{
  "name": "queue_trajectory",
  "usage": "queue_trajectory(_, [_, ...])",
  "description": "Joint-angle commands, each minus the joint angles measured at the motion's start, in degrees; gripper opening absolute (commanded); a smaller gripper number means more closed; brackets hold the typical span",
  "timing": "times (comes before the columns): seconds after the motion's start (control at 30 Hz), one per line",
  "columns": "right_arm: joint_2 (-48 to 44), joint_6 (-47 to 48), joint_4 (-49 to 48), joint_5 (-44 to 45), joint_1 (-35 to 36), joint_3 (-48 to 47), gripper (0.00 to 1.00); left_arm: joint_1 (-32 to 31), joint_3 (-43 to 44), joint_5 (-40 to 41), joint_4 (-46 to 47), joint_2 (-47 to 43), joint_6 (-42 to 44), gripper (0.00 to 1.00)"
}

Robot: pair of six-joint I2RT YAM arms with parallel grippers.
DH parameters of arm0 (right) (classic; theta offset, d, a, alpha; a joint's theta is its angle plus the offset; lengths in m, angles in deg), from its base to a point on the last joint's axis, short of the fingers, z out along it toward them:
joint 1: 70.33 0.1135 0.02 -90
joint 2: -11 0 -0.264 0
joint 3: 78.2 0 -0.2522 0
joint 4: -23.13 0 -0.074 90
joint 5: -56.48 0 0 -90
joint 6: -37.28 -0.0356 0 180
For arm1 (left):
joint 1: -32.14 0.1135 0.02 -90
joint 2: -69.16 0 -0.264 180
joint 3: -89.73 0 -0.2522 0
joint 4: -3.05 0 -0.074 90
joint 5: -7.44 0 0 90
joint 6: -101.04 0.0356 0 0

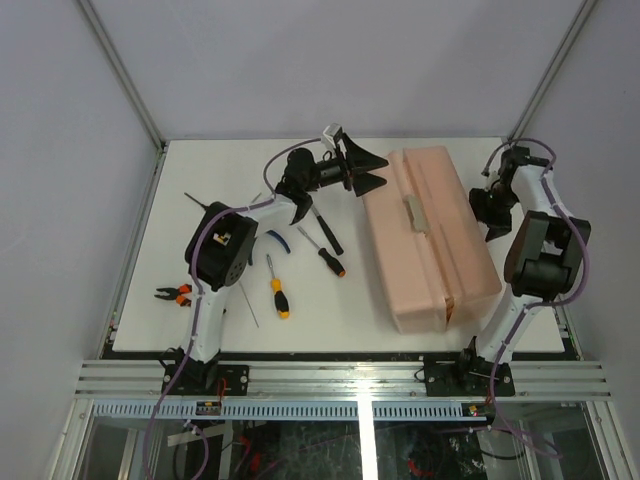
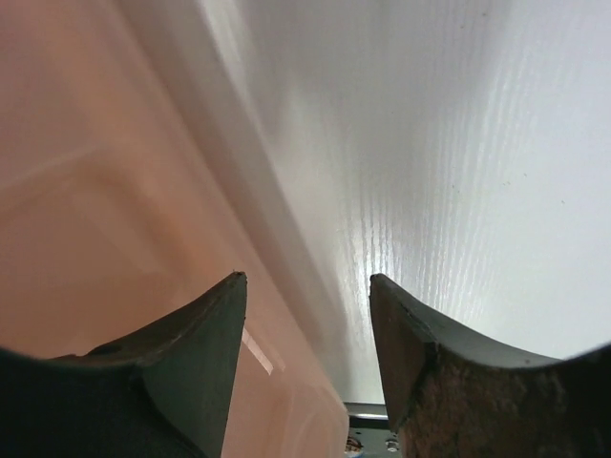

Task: Pack the tool kit

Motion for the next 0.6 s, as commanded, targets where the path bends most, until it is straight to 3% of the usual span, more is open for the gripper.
queue_trajectory(0.0, [-9.70,-2.56,-0.21,-5.48,-1.31,-4.67,0.63,2.98,1.37,-2.45,-3.65,-3.88,5.58,0.82])
queue_trajectory(0.3, [-17.37,-5.18,1.28,-6.10,-1.42,-17.32,0.66,6.20,5.24,-5.72,-18.05,-12.06,16.19,0.83])
queue_trajectory(0.47, [-22.70,-4.99,3.35,-5.26,2.71,-16.24,0.67,5.86,5.28,-5.22,-27.15,-16.87,22.50,0.83])
queue_trajectory(0.57, [-24.92,-4.30,5.04,-2.64,6.73,-13.96,0.67,5.52,5.03,-2.28,-38.10,-20.32,29.89,0.84])
